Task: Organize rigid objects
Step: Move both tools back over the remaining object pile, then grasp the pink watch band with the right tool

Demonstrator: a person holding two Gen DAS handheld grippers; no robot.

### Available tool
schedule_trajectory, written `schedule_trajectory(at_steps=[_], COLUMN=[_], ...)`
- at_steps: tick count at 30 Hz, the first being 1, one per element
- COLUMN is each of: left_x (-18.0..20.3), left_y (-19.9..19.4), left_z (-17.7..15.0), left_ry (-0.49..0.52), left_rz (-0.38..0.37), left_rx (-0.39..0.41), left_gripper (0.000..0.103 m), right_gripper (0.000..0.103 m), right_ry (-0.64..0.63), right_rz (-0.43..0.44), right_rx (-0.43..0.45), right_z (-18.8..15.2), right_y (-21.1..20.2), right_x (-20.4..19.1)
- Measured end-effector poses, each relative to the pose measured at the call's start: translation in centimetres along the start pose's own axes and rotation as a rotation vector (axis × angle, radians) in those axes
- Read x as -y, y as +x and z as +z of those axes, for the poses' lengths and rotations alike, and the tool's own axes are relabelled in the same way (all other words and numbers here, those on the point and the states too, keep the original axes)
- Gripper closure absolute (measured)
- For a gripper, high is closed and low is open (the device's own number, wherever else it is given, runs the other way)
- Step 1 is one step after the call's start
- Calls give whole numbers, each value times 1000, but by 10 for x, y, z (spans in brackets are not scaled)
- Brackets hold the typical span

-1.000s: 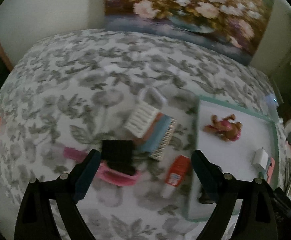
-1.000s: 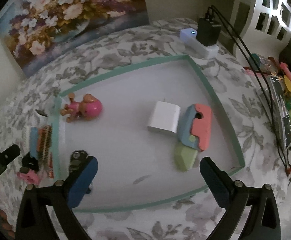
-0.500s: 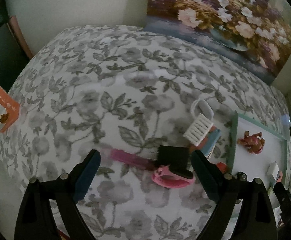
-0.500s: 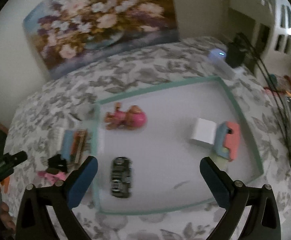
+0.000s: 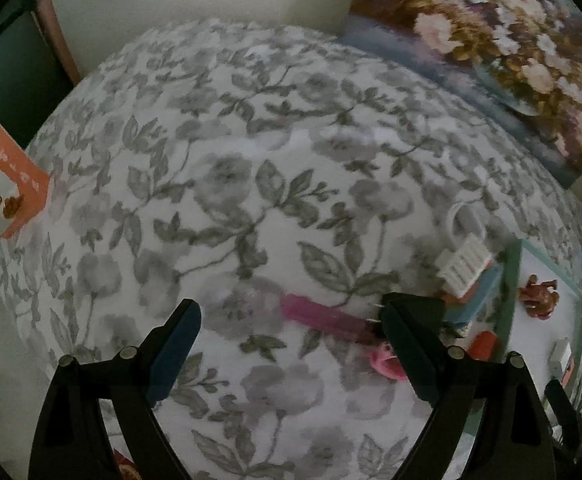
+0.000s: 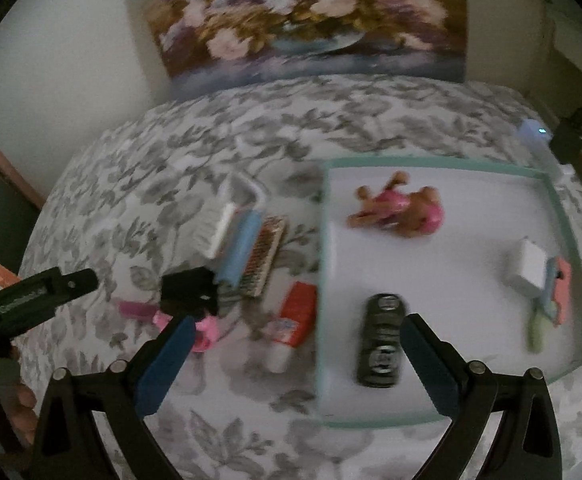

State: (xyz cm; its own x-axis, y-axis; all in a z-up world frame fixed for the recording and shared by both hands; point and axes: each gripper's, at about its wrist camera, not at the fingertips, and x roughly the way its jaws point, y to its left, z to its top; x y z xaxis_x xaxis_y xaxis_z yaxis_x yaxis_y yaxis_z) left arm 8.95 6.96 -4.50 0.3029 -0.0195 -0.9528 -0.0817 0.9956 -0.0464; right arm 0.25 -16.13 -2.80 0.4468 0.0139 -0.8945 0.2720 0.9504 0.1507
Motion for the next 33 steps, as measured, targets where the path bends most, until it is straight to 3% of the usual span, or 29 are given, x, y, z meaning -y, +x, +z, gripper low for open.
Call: schedule_trajectory(at_steps=[16,33], left_x=[-40,-66], left_y=[42,68], left_z=[0,1], left_ry=[-114,-160], left_rz=[23,-5], left_rx=[-98,-149], left_gripper=[10,10], right_gripper=[0,0], right_ry=[-33,-4], right_rz=[66,66], right_rx=[-107,-145], right_z=[-11,-12], right_y=[47,78], right_x=[-60,-78])
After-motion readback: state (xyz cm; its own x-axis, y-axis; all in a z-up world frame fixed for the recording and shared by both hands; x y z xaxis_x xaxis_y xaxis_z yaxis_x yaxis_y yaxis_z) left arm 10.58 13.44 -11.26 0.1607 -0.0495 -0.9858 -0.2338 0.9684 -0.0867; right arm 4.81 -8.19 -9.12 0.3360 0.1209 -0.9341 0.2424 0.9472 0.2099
